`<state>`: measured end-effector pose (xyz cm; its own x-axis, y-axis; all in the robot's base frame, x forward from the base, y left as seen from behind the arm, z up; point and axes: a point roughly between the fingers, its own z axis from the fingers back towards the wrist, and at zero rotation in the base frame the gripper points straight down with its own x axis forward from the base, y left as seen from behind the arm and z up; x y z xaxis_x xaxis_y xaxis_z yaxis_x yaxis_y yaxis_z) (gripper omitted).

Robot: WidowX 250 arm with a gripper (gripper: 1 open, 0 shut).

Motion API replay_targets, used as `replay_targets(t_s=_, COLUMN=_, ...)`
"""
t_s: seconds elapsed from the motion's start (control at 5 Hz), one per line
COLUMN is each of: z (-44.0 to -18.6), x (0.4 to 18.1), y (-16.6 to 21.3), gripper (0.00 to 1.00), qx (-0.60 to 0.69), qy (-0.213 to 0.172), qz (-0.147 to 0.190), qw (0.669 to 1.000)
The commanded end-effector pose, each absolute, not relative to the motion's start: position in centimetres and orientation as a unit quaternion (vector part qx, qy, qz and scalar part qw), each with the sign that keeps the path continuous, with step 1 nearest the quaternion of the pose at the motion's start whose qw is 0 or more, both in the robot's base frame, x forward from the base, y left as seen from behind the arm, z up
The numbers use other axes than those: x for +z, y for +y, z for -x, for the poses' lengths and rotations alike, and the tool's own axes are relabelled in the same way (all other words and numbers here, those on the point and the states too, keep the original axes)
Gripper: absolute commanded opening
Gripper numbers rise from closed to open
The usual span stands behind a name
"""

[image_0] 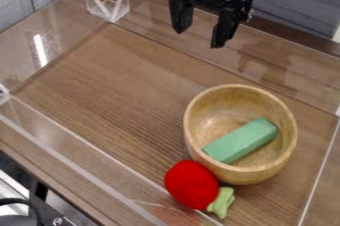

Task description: Move the red object to the right side of the table

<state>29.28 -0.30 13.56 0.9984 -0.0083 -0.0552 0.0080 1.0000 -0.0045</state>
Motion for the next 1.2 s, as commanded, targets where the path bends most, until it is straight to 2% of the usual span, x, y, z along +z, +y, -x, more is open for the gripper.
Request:
replay_targets(t_s=0.0, z=-30.1, x=13.9, y=0.3, gripper=1.0, qx=-0.034, qy=0.029, qz=0.001, qw=0.999)
replay_targets(t_s=0.4, z=-30.1, x=14.5, y=1.9, gripper=1.0, qx=0.001, qy=0.016, qz=-0.002, qw=1.0)
replay_targets(t_s=1.0, z=-29.9, x=14.2, y=1.8, gripper=1.0, qx=0.033, qy=0.004, qz=-0.003, qw=0.999)
